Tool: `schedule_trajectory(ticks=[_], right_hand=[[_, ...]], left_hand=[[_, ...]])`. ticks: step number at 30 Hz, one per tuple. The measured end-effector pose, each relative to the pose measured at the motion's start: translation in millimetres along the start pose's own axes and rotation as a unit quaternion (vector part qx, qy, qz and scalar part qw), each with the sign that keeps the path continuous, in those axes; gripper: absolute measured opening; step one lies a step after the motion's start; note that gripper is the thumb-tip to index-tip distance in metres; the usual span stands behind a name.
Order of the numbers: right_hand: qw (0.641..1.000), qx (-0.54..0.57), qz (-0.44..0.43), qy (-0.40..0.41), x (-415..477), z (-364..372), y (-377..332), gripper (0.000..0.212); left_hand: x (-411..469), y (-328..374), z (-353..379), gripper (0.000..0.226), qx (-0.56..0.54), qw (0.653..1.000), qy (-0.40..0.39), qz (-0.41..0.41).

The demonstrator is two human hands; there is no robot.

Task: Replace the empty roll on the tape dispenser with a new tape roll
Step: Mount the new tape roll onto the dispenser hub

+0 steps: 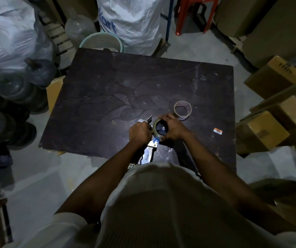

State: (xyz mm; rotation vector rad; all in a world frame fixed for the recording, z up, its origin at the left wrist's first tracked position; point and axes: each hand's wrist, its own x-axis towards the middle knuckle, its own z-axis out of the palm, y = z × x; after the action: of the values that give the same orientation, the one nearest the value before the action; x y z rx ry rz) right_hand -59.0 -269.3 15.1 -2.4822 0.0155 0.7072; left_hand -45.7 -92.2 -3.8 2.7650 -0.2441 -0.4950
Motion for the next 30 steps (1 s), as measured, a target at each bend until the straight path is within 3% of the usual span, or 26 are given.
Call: schedule_trajectory(ticks=[3,10,19,30], right_hand=[[1.0,-0.001,-0.002,0.002,-0.3,-0.2,1.1,0.117],[1.0,0.001,0.001,0.001,0.2,0.1,2.7,0.118],[1.0,-0.005,-0.004,0.004,1.7,-0.6,4.7,0.114],[1.0,-0.009,-0.003,0.008,4.2,1.4,6.3,0.114]], left_hand=[[5.4,0.8,-2.9,0.025,0.022,0.999,-0.035,0.026],[6.4,1.1,-1.2,0.021,0.174,0.977,-0.003,0.125],[4.5,-15.7,0.4,0.028,0.078,0.98,0.061,0.175],[-3.9,-6.1,7.2,0.029,0.032,0.994,0.053,0.092]])
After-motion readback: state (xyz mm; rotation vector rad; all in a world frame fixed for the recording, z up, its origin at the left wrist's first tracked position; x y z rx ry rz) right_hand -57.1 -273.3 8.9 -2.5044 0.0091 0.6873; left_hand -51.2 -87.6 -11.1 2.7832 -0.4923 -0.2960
